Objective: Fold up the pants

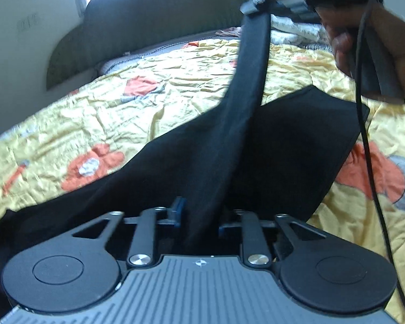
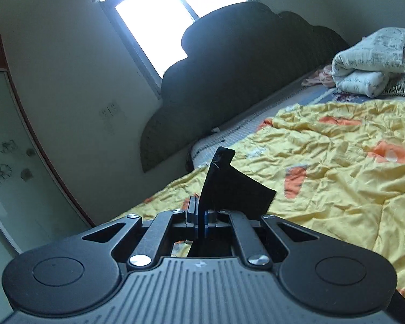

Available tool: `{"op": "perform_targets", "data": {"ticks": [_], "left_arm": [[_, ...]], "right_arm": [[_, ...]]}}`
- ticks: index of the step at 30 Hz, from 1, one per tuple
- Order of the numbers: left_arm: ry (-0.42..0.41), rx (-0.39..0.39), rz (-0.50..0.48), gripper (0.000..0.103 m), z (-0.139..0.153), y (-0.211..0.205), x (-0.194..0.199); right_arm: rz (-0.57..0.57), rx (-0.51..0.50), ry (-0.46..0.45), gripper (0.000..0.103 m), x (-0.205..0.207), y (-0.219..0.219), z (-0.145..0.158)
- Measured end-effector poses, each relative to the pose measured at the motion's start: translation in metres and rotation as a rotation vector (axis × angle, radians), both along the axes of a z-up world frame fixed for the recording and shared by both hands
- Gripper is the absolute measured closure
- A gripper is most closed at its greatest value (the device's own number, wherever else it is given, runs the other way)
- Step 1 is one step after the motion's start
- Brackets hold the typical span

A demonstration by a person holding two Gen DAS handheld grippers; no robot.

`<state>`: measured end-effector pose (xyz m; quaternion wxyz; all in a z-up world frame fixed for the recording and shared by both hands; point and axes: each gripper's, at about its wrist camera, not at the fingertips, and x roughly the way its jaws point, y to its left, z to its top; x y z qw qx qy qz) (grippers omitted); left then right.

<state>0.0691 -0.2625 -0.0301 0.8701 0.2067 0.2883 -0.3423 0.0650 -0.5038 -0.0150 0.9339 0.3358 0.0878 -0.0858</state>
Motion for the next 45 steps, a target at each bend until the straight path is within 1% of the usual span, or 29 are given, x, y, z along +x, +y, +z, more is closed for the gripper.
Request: {"op": "perform_targets", "data": {"ticks": [1,3,4,7,8,9,10,12,14,15,17,18,21,22,23,24,25,27,28,29,31,34,37,39,41,42,43,44,45], "left_arm": [[0.010,-0.013,0.007,0.089,0.001,0.002,0.002],[0.010,-0.038,0.042,0.090,0.005,0.006,0.007],[-0.002,-0.060,0.062,0.091,0.009,0.008,0.008],[-0.064,-0.171,0.121,0.091,0.023,0.021,0.004],[-0.083,-0.195,0.134,0.091,0.026,0.023,0.002],[-0.089,-0.208,0.137,0.091,0.027,0.024,0.002],[-0.078,-0.199,0.131,0.091,0.025,0.022,0.003],[-0.015,-0.160,0.116,0.091,0.017,0.017,0.008],[0.049,-0.158,0.136,0.091,0.013,0.018,0.014],[0.061,-0.165,0.149,0.091,0.013,0.019,0.018],[0.029,-0.201,0.199,0.091,0.021,0.028,0.020],[-0.009,-0.238,0.238,0.091,0.030,0.034,0.021],[-0.133,-0.384,0.367,0.091,0.058,0.055,0.015],[-0.162,-0.414,0.379,0.091,0.065,0.058,0.012],[-0.183,-0.424,0.368,0.089,0.069,0.057,0.009],[-0.195,-0.395,0.328,0.085,0.069,0.051,0.005],[-0.189,-0.357,0.285,0.086,0.065,0.045,0.001],[-0.129,-0.272,0.183,0.086,0.046,0.032,-0.008],[-0.091,-0.235,0.149,0.087,0.036,0.026,-0.012],[-0.053,-0.198,0.119,0.087,0.026,0.021,-0.015],[0.000,-0.150,0.083,0.088,0.012,0.013,-0.019],[0.017,-0.119,0.065,0.089,0.003,0.010,-0.014],[0.012,-0.129,0.069,0.089,0.008,0.013,-0.013],[0.007,-0.161,0.085,0.089,0.014,0.016,-0.014],[-0.045,-0.204,0.106,0.089,0.022,0.021,-0.017],[-0.081,-0.214,0.113,0.089,0.025,0.021,-0.020],[-0.101,-0.210,0.117,0.089,0.029,0.019,-0.020],[-0.096,-0.200,0.127,0.089,0.030,0.016,-0.014],[-0.066,-0.197,0.138,0.089,0.031,0.013,-0.006]], "right_arm": [[0.000,0.003,0.017,0.099,0.002,-0.001,-0.003],[-0.004,0.004,0.031,0.099,0.003,-0.003,-0.008],[-0.006,0.001,0.013,0.099,0.000,-0.002,-0.005],[0.014,-0.041,-0.133,0.099,-0.025,0.006,0.014],[0.026,-0.075,-0.172,0.099,-0.031,0.008,0.019],[0.033,-0.096,-0.185,0.099,-0.035,0.010,0.022],[0.038,-0.101,-0.164,0.099,-0.034,0.009,0.024],[0.035,-0.070,-0.054,0.099,-0.019,0.004,0.020],[0.060,-0.019,0.036,0.099,0.002,0.000,0.013],[0.079,-0.016,0.057,0.099,0.013,0.002,0.014],[0.112,-0.045,0.049,0.099,0.026,0.012,0.025],[0.128,-0.063,-0.003,0.099,0.027,0.019,0.037],[0.118,-0.157,-0.250,0.099,0.003,0.037,0.076],[0.096,-0.189,-0.316,0.099,-0.009,0.041,0.084],[0.067,-0.210,-0.350,0.099,-0.020,0.043,0.087],[0.027,-0.226,-0.339,0.099,-0.029,0.043,0.085],[-0.014,-0.239,-0.301,0.099,-0.036,0.041,0.077],[-0.085,-0.228,-0.149,0.099,-0.040,0.031,0.049],[-0.108,-0.187,-0.066,0.099,-0.042,0.022,0.030],[-0.124,-0.137,-0.010,0.099,-0.046,0.015,0.012],[-0.157,-0.053,0.069,0.099,-0.056,0.005,-0.021],[-0.200,-0.054,0.152,0.099,-0.071,0.002,-0.046],[-0.208,-0.076,0.192,0.099,-0.076,0.001,-0.055],[-0.213,-0.113,0.185,0.099,-0.081,0.004,-0.053],[-0.190,-0.139,0.112,0.099,-0.087,0.011,-0.044],[-0.172,-0.155,0.092,0.099,-0.092,0.017,-0.030],[-0.158,-0.173,0.101,0.099,-0.085,0.017,-0.024],[-0.137,-0.181,0.121,0.099,-0.074,0.015,-0.017],[-0.102,-0.171,0.140,0.099,-0.063,0.011,-0.012]]}}
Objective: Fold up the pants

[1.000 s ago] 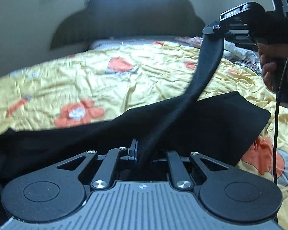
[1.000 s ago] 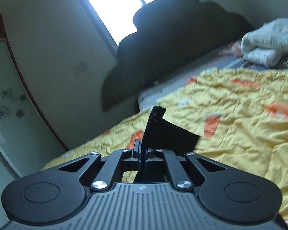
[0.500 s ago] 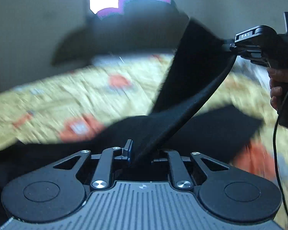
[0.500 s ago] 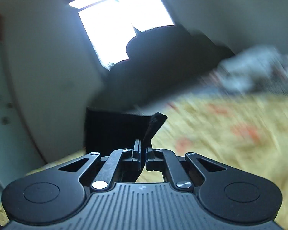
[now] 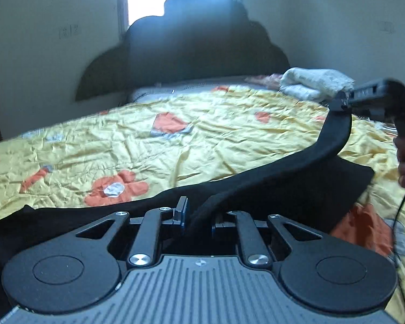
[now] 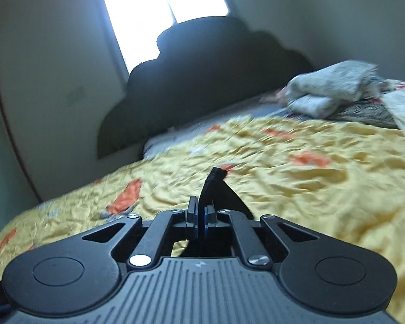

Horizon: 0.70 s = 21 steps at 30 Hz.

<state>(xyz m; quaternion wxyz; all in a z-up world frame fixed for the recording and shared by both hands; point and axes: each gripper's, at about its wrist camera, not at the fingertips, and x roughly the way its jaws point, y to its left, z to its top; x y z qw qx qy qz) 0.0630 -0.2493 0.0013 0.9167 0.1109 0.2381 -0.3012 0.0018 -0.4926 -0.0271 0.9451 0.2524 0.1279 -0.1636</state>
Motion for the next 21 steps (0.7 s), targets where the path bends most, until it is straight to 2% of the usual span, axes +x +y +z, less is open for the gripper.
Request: {"op": "perform_targets", "data": {"ticks": [2,4,6,8,9,11,14,17,21], "left_arm": [[0.091,-0.019,0.042,0.089,-0.002,0.000,0.023],[0.124,-0.059,0.121,0.089,0.005,0.009,0.041],[0.036,-0.135,0.181,0.089,0.023,0.025,0.039],[-0.077,-0.137,0.175,0.090,0.035,0.027,0.025],[-0.094,-0.106,0.135,0.091,0.035,0.023,0.017],[-0.061,-0.022,0.028,0.091,0.021,0.009,0.003],[0.040,0.094,-0.084,0.091,-0.016,-0.009,-0.013],[0.088,0.145,-0.096,0.091,-0.035,-0.013,-0.018],[0.091,0.135,-0.102,0.091,-0.032,-0.008,-0.018]], "right_arm": [[0.056,0.011,0.008,0.099,0.026,-0.003,0.007],[0.072,-0.037,-0.048,0.099,0.038,0.006,0.028],[0.069,-0.116,-0.185,0.099,0.025,0.018,0.053],[0.020,-0.217,-0.223,0.099,0.009,0.029,0.065],[-0.010,-0.250,-0.201,0.099,0.003,0.031,0.062],[-0.070,-0.255,-0.077,0.099,-0.002,0.024,0.039],[-0.124,-0.153,0.103,0.099,-0.008,0.001,-0.013],[-0.143,-0.083,0.163,0.099,-0.022,-0.004,-0.042],[-0.150,-0.074,0.197,0.099,-0.028,0.000,-0.048]]}}
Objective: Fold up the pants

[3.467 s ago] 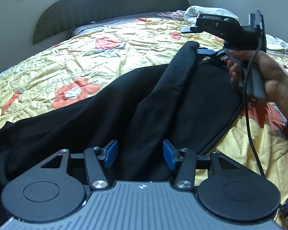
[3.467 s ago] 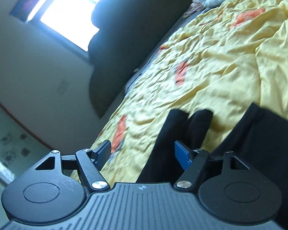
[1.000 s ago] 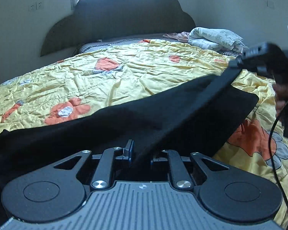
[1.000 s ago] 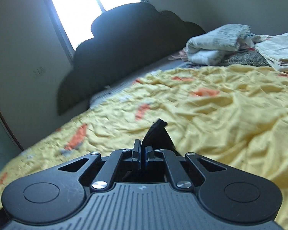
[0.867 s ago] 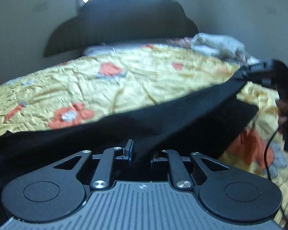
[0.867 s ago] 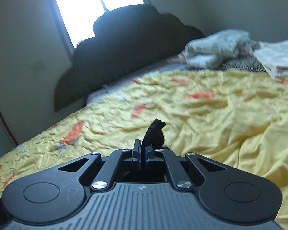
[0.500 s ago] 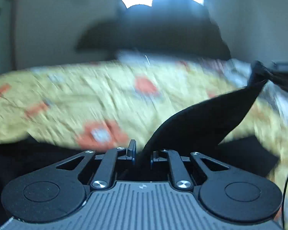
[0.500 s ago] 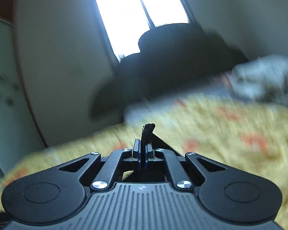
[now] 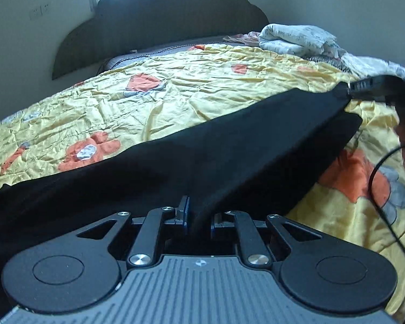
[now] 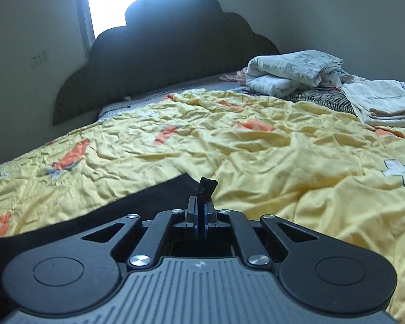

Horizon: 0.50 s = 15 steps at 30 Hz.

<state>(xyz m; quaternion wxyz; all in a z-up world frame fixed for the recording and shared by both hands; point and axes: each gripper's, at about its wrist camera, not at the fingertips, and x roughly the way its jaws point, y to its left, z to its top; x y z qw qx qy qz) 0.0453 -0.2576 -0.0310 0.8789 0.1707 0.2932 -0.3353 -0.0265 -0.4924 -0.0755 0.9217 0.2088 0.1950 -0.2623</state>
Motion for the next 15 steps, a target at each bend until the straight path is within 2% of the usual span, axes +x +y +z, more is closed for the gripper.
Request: {"op": "perform_targets", "data": {"ticks": [4,7,9,12,14,15], "left_arm": [[0.030,-0.006,0.007,0.091,0.000,0.002,-0.001],[-0.021,0.014,-0.012,0.091,0.001,-0.004,-0.005],[0.002,0.020,-0.010,0.091,-0.003,-0.005,-0.002],[-0.007,0.023,-0.017,0.090,-0.005,-0.005,-0.004],[-0.012,0.034,-0.031,0.080,-0.005,-0.006,-0.005],[-0.013,0.037,-0.036,0.080,-0.005,-0.006,-0.006]], "right_arm": [[-0.002,-0.003,0.024,0.099,-0.005,0.003,-0.006],[-0.005,-0.004,0.031,0.099,-0.011,0.000,-0.012],[-0.005,0.034,0.031,0.099,-0.011,-0.005,-0.016],[-0.004,0.048,0.040,0.099,-0.010,-0.005,-0.019],[-0.002,0.057,0.066,0.096,-0.007,-0.007,-0.024],[-0.006,0.069,0.081,0.093,-0.006,-0.009,-0.026]]}}
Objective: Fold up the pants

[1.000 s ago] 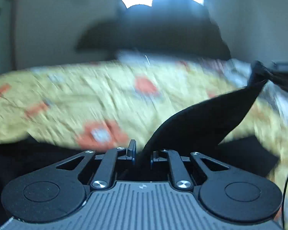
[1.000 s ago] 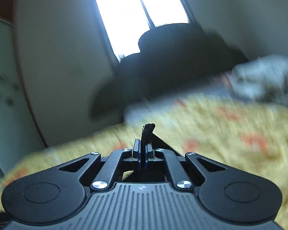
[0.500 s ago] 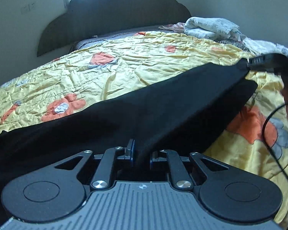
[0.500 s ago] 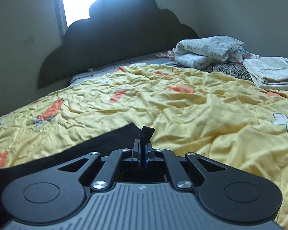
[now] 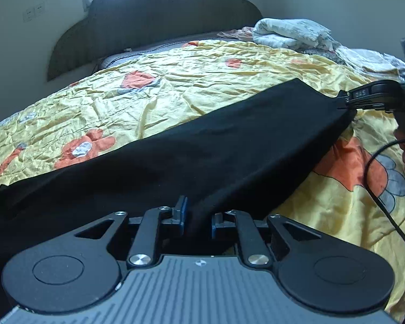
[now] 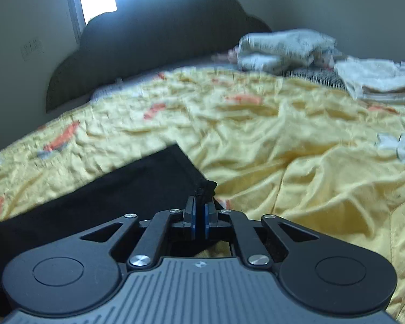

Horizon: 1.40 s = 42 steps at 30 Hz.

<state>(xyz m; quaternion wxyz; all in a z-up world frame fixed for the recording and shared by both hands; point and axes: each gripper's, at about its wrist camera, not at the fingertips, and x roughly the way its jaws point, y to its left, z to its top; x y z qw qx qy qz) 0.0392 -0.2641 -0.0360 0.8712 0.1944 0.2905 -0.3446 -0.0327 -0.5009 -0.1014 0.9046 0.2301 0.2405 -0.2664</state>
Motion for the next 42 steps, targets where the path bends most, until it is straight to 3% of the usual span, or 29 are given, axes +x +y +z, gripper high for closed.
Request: {"op": "perform_targets", "data": {"ticks": [2,4,6,8,10,12,14,16,19,21,22,24,27,29,32,35,37,39,42], "left_arm": [[0.018,-0.007,-0.013,0.067,0.003,0.001,-0.001],[0.050,-0.024,-0.031,0.052,0.007,0.005,-0.001],[0.089,-0.058,-0.049,0.044,0.015,0.011,-0.001],[0.119,-0.096,-0.070,0.039,0.025,0.019,-0.001],[0.126,-0.123,-0.057,0.036,0.034,0.027,0.002],[0.118,-0.135,-0.001,0.035,0.041,0.037,0.009],[0.110,-0.119,0.076,0.034,0.044,0.047,0.020],[0.097,-0.092,0.154,0.034,0.042,0.058,0.034],[0.086,-0.026,0.252,0.033,0.031,0.072,0.053],[0.111,-0.006,0.291,0.033,0.024,0.082,0.064],[0.132,-0.009,0.304,0.033,0.020,0.087,0.067],[0.165,-0.028,0.315,0.033,0.016,0.093,0.070],[0.134,-0.021,0.300,0.032,0.019,0.096,0.065],[0.123,-0.017,0.301,0.031,0.020,0.096,0.065],[0.141,-0.033,0.305,0.031,0.019,0.097,0.069],[0.144,-0.035,0.306,0.031,0.017,0.095,0.072],[0.138,-0.023,0.304,0.030,0.015,0.092,0.073],[0.133,-0.015,0.301,0.031,0.016,0.091,0.071],[0.121,-0.019,0.294,0.030,0.021,0.092,0.069]], "right_arm": [[-0.048,-0.021,-0.002,0.080,-0.003,0.000,0.003],[-0.171,-0.092,-0.012,0.061,-0.010,0.003,0.013],[-0.248,-0.177,-0.059,0.060,-0.013,0.014,0.032],[-0.100,-0.239,-0.116,0.055,-0.002,0.033,0.051],[0.152,-0.268,-0.114,0.046,0.023,0.061,0.064],[0.401,-0.263,-0.087,0.046,0.053,0.094,0.070],[0.581,-0.269,-0.056,0.046,0.082,0.129,0.070],[0.703,-0.309,-0.007,0.034,0.108,0.162,0.065],[0.808,-0.412,0.085,0.028,0.141,0.199,0.055],[0.900,-0.411,0.120,0.024,0.159,0.213,0.048],[0.918,-0.418,0.136,0.016,0.168,0.217,0.043],[0.842,-0.474,0.147,0.000,0.186,0.214,0.034],[0.539,-0.560,0.176,0.000,0.194,0.200,0.044],[0.433,-0.639,0.177,0.000,0.187,0.201,0.053],[0.516,-0.638,0.152,0.000,0.168,0.208,0.058],[0.673,-0.495,0.133,0.000,0.158,0.214,0.052],[0.717,-0.430,0.173,0.000,0.164,0.216,0.038],[0.663,-0.421,0.216,0.000,0.176,0.207,0.025],[0.468,-0.361,0.165,0.000,0.166,0.181,0.040]]}}
